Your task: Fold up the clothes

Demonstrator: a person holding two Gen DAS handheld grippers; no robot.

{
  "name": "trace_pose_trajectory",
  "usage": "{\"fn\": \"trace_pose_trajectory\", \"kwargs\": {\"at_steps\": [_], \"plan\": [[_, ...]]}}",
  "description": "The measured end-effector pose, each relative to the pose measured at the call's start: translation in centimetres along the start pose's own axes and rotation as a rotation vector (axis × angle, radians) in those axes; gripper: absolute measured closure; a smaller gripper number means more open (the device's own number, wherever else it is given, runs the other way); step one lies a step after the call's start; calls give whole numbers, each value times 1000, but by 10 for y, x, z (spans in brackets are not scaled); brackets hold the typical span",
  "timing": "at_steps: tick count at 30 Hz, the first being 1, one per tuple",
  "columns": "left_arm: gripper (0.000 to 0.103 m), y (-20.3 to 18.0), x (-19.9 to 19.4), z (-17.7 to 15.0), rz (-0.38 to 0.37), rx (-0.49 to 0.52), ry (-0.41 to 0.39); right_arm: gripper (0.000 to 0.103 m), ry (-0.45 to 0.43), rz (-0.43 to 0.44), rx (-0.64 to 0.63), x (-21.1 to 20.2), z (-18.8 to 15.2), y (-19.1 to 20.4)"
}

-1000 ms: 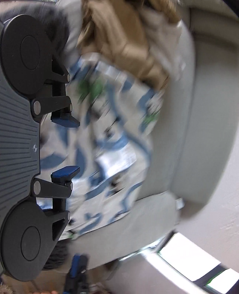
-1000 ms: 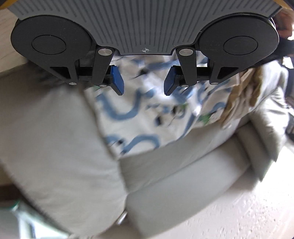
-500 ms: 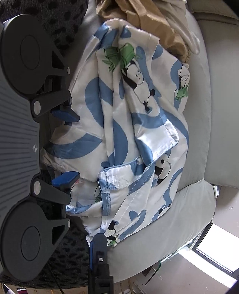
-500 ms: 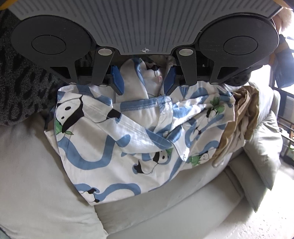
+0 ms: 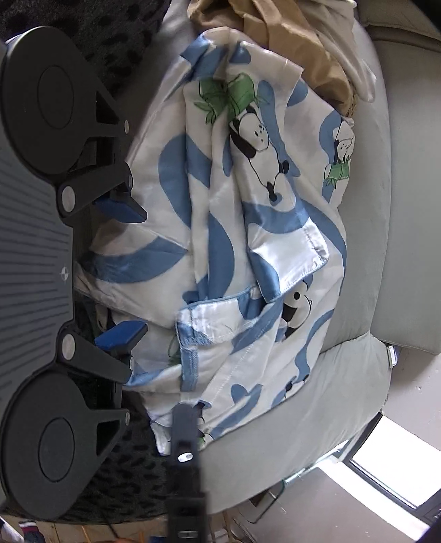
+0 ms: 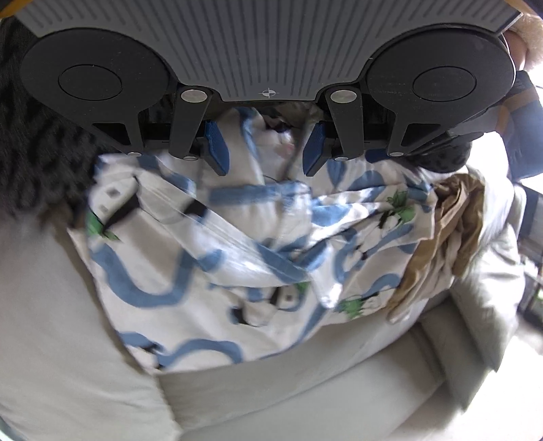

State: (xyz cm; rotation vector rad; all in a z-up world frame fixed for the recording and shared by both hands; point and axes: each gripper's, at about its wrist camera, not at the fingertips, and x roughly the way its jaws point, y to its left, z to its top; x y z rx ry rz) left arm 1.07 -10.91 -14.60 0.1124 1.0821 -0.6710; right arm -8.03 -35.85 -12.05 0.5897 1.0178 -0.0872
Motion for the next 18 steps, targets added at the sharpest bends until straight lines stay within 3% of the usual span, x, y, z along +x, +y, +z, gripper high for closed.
{"fn": "trace_pose_trajectory", "kwargs": {"at_steps": [11, 18], "plan": [[39, 8, 10, 10, 8, 3, -5, 49, 3, 9, -84, 14, 7, 33], [39, 21, 16, 3, 0, -31, 15, 49, 20, -47, -89, 43, 14, 36]]}}
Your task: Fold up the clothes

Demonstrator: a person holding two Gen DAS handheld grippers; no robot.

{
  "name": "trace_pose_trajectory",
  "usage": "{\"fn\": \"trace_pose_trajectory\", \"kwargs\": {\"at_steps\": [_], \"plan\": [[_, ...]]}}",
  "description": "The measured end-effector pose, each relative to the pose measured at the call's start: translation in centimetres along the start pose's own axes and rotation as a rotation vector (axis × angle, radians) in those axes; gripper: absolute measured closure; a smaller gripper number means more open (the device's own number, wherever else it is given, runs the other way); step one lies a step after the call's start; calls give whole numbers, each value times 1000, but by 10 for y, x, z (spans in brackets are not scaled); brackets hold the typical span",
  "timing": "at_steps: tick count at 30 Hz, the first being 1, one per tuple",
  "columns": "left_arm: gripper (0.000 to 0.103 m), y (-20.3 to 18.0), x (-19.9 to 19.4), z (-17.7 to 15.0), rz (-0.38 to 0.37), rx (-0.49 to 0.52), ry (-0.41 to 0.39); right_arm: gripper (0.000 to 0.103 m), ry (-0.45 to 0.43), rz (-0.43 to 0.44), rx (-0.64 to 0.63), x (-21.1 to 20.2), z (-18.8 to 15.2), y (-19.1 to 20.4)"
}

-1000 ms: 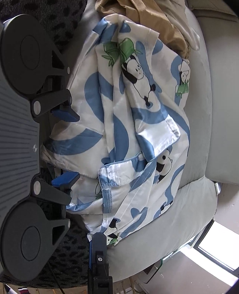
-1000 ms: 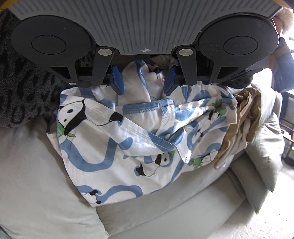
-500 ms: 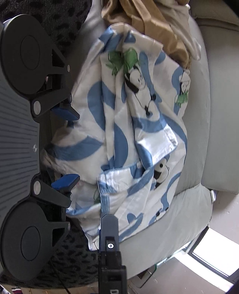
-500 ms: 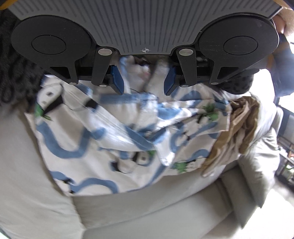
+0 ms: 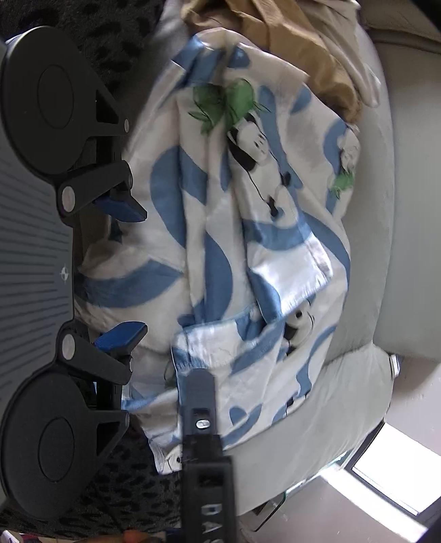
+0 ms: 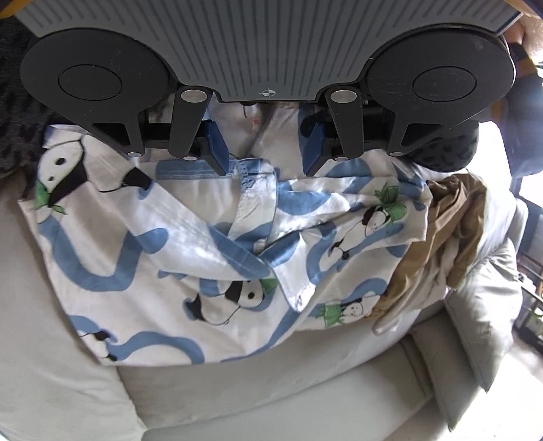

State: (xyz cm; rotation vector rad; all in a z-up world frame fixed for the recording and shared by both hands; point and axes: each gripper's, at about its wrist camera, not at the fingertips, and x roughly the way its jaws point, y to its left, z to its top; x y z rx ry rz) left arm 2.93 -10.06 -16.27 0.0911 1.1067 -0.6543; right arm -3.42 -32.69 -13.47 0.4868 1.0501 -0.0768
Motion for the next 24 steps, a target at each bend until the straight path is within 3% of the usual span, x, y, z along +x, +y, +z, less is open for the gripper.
{"fn": "trace_pose_trajectory", "kwargs": {"at_steps": [10, 15, 18, 24], "plan": [[39, 5, -7, -1, 2, -14, -10, 49, 32, -75, -11, 39, 10, 5], [39, 2, -7, -1, 7, -2, -9, 49, 78, -13, -4, 26, -5, 0], [39, 3, -11, -2, 17, -4, -11, 49, 53, 47, 72, 11, -6, -10], [39, 5, -22, -5, 50, -15, -27, 48, -35, 45, 84, -5, 6, -15]]}}
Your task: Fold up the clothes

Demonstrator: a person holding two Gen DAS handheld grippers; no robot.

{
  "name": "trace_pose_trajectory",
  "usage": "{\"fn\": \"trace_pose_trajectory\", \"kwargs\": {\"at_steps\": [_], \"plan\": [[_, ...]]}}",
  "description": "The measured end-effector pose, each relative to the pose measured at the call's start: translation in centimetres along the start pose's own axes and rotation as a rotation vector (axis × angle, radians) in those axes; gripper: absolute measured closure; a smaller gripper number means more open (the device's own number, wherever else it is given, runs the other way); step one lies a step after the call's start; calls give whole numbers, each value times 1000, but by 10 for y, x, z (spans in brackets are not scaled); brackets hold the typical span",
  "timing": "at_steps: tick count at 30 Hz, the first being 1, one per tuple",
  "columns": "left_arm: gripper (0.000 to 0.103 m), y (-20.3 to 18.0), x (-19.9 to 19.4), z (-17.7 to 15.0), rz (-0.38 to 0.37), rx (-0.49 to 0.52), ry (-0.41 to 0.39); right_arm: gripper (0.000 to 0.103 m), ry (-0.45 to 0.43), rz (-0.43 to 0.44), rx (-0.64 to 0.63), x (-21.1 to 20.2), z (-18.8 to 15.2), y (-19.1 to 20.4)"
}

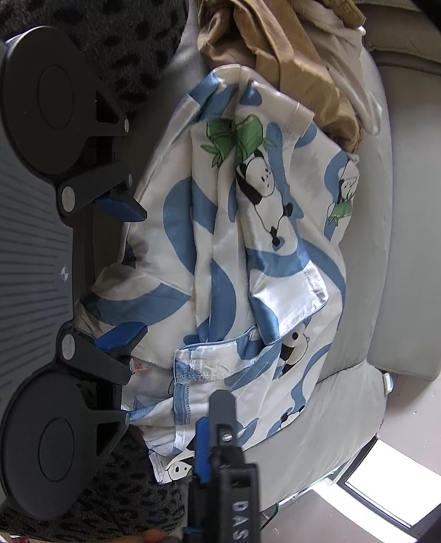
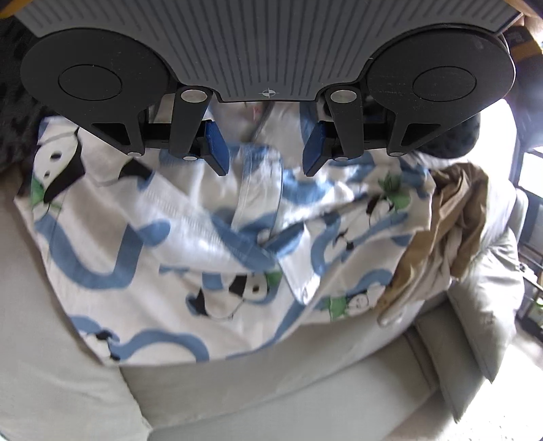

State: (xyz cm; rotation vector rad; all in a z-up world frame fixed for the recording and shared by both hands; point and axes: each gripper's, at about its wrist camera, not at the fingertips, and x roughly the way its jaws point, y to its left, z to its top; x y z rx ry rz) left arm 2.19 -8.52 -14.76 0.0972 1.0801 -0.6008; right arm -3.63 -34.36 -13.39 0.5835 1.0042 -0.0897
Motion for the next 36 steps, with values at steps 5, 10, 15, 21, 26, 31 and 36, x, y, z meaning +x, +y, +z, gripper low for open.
{"fn": "trace_pose_trajectory", "kwargs": {"at_steps": [5, 10, 15, 21, 26, 31, 36], "plan": [[38, 7, -8, -3, 30, -26, -10, 41, -12, -12, -8, 7, 13, -2], [37, 12, -3, -2, 46, -43, 15, 41, -33, 10, -52, 14, 21, 0], [35, 11, -6, 2, 38, -29, -11, 41, 20, 83, -19, 34, 34, 4], [35, 19, -2, 4, 46, -60, 22, 38, -47, 80, -58, 52, 62, 23], [35, 30, -10, 4, 46, -85, 3, 23, -87, 43, -92, 85, 88, 36], [35, 43, -17, 5, 31, -124, -10, 76, -5, 109, -263, 84, 63, 42], [35, 46, -33, 12, 30, -159, -84, 92, 90, 195, -447, 78, 32, 46]]}}
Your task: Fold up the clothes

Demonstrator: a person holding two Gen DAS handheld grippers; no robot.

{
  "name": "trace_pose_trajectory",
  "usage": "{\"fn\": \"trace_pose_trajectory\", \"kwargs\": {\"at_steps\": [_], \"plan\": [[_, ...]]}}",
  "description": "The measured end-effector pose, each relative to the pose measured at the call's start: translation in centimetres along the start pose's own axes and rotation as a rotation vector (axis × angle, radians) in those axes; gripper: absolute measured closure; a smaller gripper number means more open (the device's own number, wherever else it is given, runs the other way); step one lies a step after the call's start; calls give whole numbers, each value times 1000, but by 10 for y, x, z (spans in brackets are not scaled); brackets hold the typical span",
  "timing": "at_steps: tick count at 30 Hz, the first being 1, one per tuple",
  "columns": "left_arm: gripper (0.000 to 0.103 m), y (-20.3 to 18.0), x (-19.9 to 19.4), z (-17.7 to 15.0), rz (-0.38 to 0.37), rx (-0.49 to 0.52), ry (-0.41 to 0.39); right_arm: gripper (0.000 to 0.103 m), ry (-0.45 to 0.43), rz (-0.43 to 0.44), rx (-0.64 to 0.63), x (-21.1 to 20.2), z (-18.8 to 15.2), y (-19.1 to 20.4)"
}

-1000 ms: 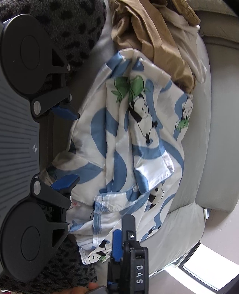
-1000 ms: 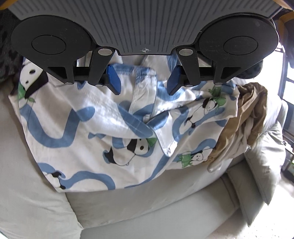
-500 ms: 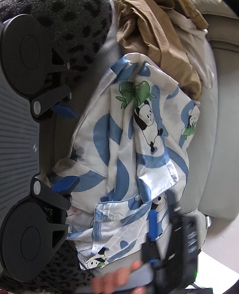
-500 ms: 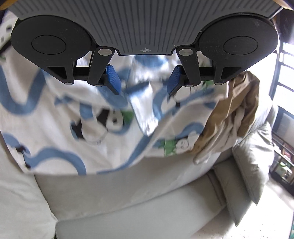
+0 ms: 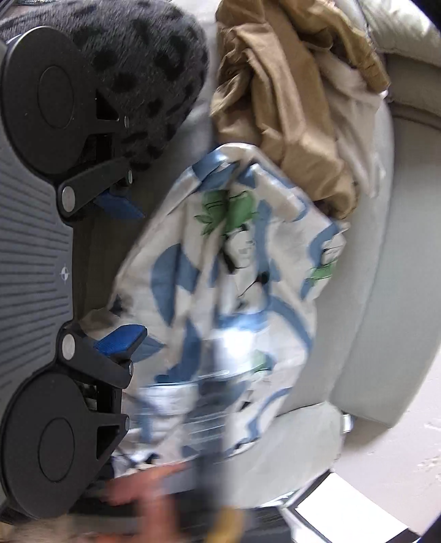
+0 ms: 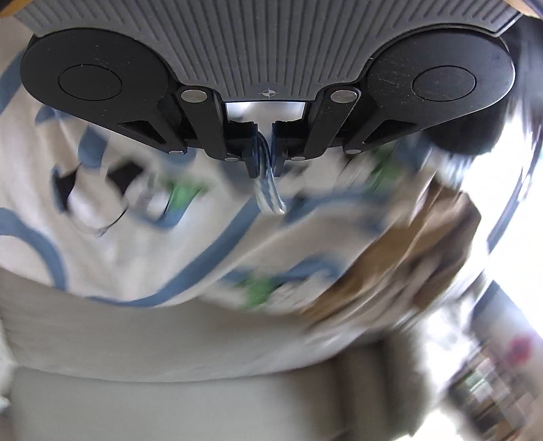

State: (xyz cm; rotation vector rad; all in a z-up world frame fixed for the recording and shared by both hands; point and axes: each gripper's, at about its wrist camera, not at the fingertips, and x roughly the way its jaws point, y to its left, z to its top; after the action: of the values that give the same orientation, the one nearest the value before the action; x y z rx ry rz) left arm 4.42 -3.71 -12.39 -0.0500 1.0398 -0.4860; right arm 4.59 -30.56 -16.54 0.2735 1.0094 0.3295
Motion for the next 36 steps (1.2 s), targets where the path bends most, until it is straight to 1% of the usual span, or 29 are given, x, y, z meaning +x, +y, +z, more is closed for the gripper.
{"fn": "trace_pose_trajectory", "kwargs": {"at_steps": [2, 3, 4, 5, 6, 7, 8, 11, 14, 21, 24, 26, 32, 36], "plan": [[35, 0, -5, 4, -4, -1, -25, 89, 43, 36, -67, -2, -13, 7], [35, -1, -6, 6, -1, 2, -30, 87, 73, 47, -76, -4, -24, 10], [35, -2, -7, 7, 3, 6, -33, 81, 96, 57, -63, -7, -33, 10], [35, -4, -7, 9, 9, 13, -33, 63, 119, 68, -50, -11, -43, 10], [35, -5, -6, 10, 11, 20, -33, 52, 129, 81, -29, -14, -51, 9], [34, -7, -6, 10, 11, 26, -32, 41, 115, 99, 6, -20, -57, 8], [34, -9, -5, 11, 11, 33, -31, 39, 99, 111, 35, -25, -62, 7], [34, -13, -1, 13, 3, 42, -28, 37, 37, 115, 84, -44, -69, 9], [34, -19, 4, 14, 12, 43, -25, 37, -64, 126, 93, -64, -73, 14], [34, -34, 3, 11, 7, 85, -19, 37, -238, 98, 173, -101, -73, 13], [34, -37, 9, 9, 8, 92, 5, 37, -276, 63, 197, -111, -71, 9], [34, -39, 11, 7, 8, 93, 16, 37, -292, 60, 216, -115, -71, 5], [34, -46, 15, 2, -3, 111, 36, 37, -313, 57, 270, -120, -73, -5], [34, -51, 17, -1, 2, 129, 51, 37, -316, 50, 291, -121, -77, -7]]}}
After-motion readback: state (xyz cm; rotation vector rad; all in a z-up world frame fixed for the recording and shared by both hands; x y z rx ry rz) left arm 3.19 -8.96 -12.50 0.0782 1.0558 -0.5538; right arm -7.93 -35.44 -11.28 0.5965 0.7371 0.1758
